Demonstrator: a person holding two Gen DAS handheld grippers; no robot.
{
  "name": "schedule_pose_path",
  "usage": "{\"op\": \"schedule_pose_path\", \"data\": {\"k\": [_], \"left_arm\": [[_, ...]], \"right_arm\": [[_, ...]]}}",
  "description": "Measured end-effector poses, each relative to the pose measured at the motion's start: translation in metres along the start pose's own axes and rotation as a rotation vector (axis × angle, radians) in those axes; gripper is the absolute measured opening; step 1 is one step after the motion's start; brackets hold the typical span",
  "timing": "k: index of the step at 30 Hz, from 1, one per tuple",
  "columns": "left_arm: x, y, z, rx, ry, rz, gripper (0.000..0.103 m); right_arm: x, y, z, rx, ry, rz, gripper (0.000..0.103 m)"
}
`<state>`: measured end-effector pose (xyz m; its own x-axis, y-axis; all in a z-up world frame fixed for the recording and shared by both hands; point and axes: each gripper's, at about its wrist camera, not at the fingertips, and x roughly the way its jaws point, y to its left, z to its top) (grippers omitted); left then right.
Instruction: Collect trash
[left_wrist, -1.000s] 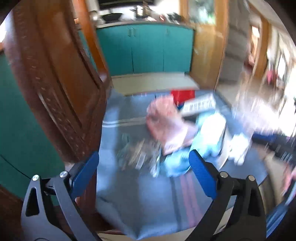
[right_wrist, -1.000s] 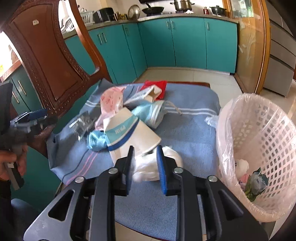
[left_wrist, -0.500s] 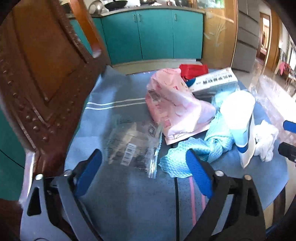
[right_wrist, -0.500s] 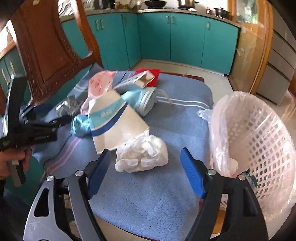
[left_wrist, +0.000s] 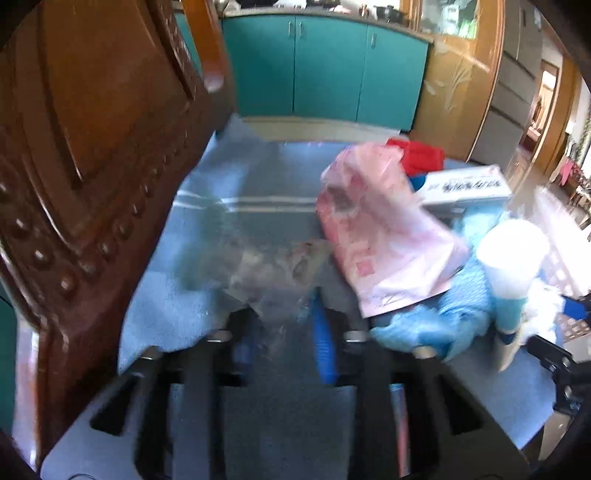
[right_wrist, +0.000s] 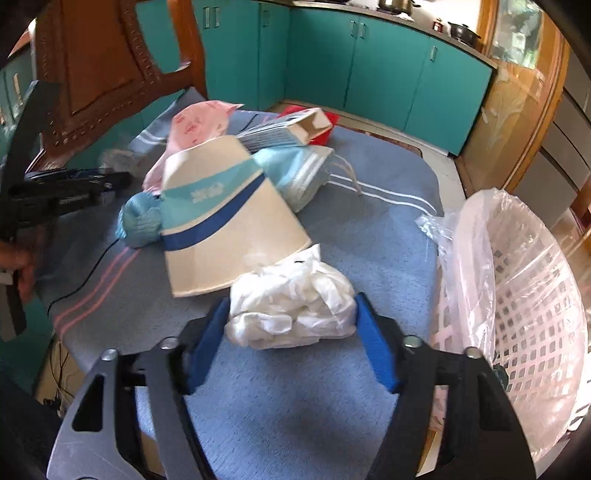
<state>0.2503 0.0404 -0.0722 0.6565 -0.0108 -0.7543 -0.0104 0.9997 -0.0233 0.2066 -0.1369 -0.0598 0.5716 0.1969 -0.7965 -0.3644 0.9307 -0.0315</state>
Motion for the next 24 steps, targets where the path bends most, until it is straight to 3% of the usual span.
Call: {"op": "schedule_pose_path", "data": {"k": [5,13,19,24], "left_arm": [[-0.041,0.001,0.008,-0.001,-0.103,-0.039,0.015],[-0.108,-0.027,0.001,0.072,-0.240,-0.119,0.015],[-0.105,-0.049,0.005,0.093,-0.233,-0.144,0.015],[-0.115,-0.077,0.005,0.090,-0.246,-0.223,0.015]], "right_arm": [[-0.013,-0.008,0.002,0.040,-0.006,0.056,0.049],[-0.061,-0.019,0.003,0.097,-0.132,0.061,0.048],[-0.066,-0.032,-0.001,0.135,-0.141,0.046,0.048],[-0.093,-0.075,-0.008,0.304,-0.262,0.019,0.049]]}}
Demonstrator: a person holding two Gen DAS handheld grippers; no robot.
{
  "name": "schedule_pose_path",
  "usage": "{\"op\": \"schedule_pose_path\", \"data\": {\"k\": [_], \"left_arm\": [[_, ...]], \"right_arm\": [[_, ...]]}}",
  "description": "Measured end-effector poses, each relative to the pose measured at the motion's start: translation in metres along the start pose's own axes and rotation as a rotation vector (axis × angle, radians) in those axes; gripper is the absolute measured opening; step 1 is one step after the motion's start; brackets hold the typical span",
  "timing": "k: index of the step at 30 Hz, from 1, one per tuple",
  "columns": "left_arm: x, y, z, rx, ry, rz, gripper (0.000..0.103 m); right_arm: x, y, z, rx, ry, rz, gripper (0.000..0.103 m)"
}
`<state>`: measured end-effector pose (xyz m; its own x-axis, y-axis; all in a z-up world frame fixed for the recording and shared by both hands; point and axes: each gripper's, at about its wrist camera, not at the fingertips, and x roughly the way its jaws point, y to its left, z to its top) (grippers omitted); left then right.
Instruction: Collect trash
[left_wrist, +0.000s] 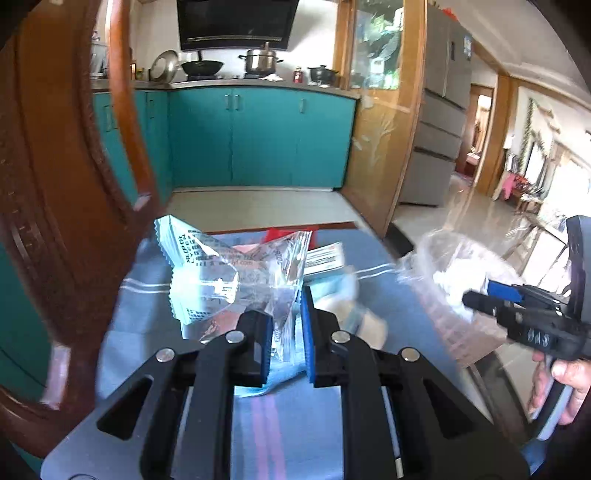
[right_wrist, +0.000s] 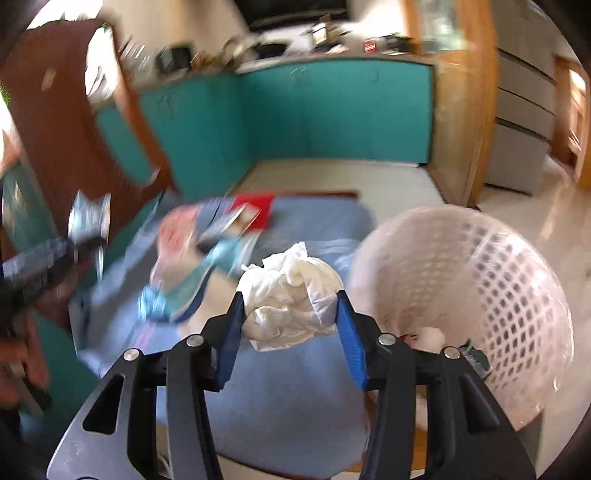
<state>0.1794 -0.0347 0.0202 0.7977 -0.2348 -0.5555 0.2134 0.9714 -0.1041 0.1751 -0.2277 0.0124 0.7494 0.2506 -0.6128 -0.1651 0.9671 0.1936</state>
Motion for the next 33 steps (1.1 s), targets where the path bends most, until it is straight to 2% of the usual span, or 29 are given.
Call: {"op": "schedule_pose_path", "data": {"k": [3,4,7,9,10,11,13,14,15,17,18,21,23,26,31,33], "left_arm": [[0.017,-0.042,0.008,0.029,0.009,-0.084,0.015],[0.023,-0.063,0.010,0.060,0.009,-0.112,0.016],[0.040,-0.118,0.018,0.118,0.011,-0.199,0.018],[0.057,-0.149,0.025,0.109,0.022,-0.268,0.020],[0.065,-0.162,0.028,0.101,0.030,-0.291,0.022],[0.071,-0.175,0.030,0.101,0.036,-0.308,0.027],[0.088,-0.198,0.031,0.126,0.055,-0.317,0.057],[0.094,-0.205,0.030,0.152,0.062,-0.286,0.082],[0.095,-0.207,0.029,0.169,0.054,-0.249,0.090],[0.090,-0.197,0.027,0.182,0.032,-0.176,0.091],[0.086,-0.189,0.027,0.171,0.030,-0.175,0.092],[0.062,-0.150,0.021,0.152,0.006,-0.124,0.096],[0.036,-0.115,0.010,0.152,-0.014,-0.039,0.098],[0.007,-0.072,-0.004,0.124,-0.018,0.067,0.099],[-0.021,-0.015,-0.010,0.068,-0.005,0.168,0.099],[-0.030,0.001,-0.016,0.051,-0.019,0.192,0.099]], "right_arm": [[-0.014,-0.033,0.005,0.112,-0.064,-0.044,0.050],[-0.020,-0.049,0.006,0.161,-0.093,-0.083,0.052],[-0.025,-0.079,0.006,0.243,-0.125,-0.174,0.068],[-0.031,-0.102,0.001,0.308,-0.126,-0.252,0.080],[-0.039,-0.115,-0.002,0.363,-0.149,-0.304,0.083],[-0.048,-0.124,-0.004,0.412,-0.178,-0.328,0.090],[-0.064,-0.136,-0.007,0.487,-0.248,-0.351,0.096],[-0.071,-0.137,-0.008,0.493,-0.278,-0.356,0.097],[-0.076,-0.136,-0.008,0.486,-0.304,-0.361,0.097],[-0.079,-0.133,-0.008,0.468,-0.319,-0.355,0.097],[-0.078,-0.132,-0.007,0.459,-0.319,-0.350,0.097],[-0.069,-0.118,-0.001,0.399,-0.292,-0.301,0.097],[-0.062,-0.104,0.001,0.350,-0.265,-0.256,0.097],[-0.047,-0.064,0.005,0.233,-0.227,-0.185,0.097],[-0.024,0.008,0.000,0.039,-0.133,-0.068,0.097],[-0.019,0.030,-0.004,-0.024,-0.115,-0.055,0.097]]}}
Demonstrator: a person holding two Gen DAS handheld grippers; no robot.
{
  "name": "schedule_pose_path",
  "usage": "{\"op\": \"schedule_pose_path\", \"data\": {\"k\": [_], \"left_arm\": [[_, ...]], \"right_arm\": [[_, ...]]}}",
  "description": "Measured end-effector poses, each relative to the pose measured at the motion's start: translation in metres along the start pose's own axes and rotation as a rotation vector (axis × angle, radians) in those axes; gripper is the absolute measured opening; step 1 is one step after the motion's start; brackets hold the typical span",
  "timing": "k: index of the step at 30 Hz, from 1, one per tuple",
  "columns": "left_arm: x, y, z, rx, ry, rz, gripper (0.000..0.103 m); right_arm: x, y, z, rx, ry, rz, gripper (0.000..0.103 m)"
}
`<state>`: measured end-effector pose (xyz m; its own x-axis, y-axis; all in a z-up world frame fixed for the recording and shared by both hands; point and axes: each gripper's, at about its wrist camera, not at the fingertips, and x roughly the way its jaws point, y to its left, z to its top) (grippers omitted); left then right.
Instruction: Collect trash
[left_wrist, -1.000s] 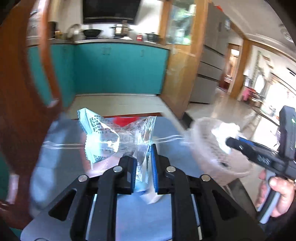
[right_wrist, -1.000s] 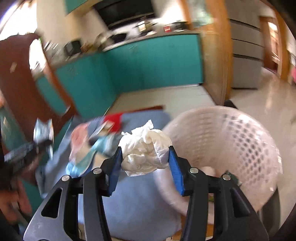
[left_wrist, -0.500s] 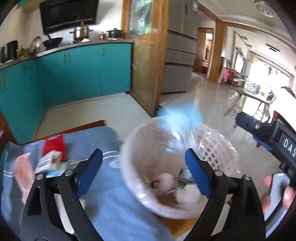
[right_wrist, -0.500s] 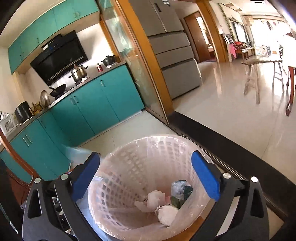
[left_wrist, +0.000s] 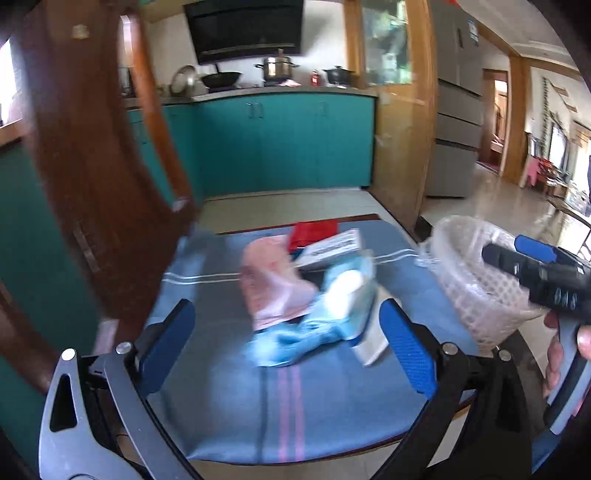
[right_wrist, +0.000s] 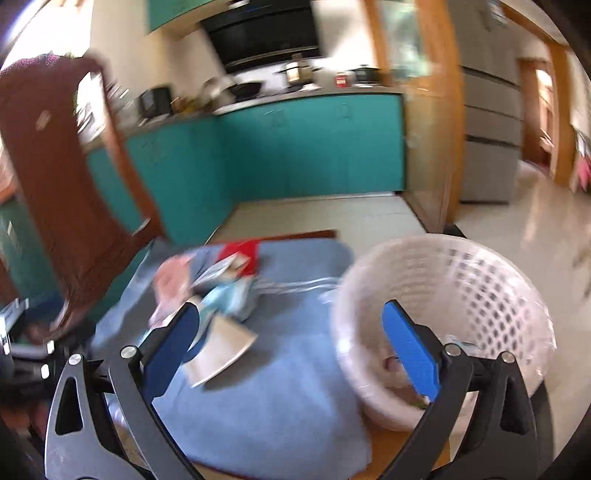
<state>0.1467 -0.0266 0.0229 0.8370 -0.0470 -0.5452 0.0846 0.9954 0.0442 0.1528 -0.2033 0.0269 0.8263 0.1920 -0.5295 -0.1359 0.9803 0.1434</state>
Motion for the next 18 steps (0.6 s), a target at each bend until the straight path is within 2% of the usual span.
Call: {"op": "schedule_pose_path", "data": {"k": [2,5,10,18], "left_arm": [[0.003,0.011,-0.005,-0.026,0.016,-0.003,0.099],[0.006,0.015,-0.007,-0.018,0.036,-0.002,0.099],[0.007,0.026,-0.009,-0.053,0.051,-0.008,0.099],[0.005,0.028,-0.010,-0.057,0.055,-0.023,0.099]], "right_arm": [[0.001,0.025,-0.006,-0.085,0.004,0.006,0.097],[0.002,0.043,-0.012,-0.148,0.013,0.001,0.097],[0.008,0.050,-0.015,-0.151,0.033,0.000,0.097],[0.013,0.052,-0.017,-0.159,0.050,-0.001,0.097]]}}
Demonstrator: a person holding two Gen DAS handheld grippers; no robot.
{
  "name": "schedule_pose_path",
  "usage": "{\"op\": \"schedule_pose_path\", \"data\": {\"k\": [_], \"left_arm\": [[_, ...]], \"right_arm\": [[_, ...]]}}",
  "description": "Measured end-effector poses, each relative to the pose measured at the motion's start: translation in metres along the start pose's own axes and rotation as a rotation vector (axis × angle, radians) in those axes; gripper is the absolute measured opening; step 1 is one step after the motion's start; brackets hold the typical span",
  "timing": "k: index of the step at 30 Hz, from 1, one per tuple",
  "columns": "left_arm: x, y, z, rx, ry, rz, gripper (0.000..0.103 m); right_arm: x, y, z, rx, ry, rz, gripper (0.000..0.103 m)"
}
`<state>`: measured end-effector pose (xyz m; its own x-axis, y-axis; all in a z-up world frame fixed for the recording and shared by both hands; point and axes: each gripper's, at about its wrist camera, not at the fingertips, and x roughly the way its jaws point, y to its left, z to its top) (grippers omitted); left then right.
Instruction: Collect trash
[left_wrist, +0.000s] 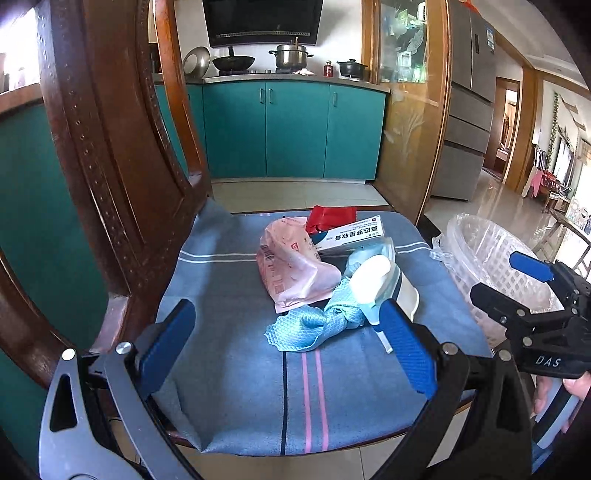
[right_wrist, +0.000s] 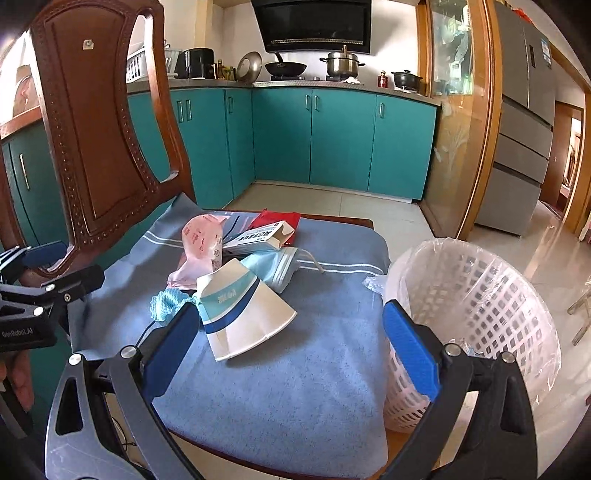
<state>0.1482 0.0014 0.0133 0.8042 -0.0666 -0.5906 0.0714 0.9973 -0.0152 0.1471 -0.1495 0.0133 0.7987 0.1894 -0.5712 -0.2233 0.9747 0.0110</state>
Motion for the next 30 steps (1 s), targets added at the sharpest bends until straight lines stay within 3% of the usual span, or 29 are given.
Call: {"op": "schedule_pose_path", "data": {"k": [9,30], "left_arm": [[0.010,-0.004,-0.005,0.000,0.041,-0.009,0.099],[0.011,-0.010,-0.008,0.023,0.051,-0.018,0.099]], "right_arm": [[0.001,0.002,-0.002,-0.012,0.016,0.011,0.097],[0.003,0.004,-0.005,-0.028,0.038,0.017,0.097]]}}
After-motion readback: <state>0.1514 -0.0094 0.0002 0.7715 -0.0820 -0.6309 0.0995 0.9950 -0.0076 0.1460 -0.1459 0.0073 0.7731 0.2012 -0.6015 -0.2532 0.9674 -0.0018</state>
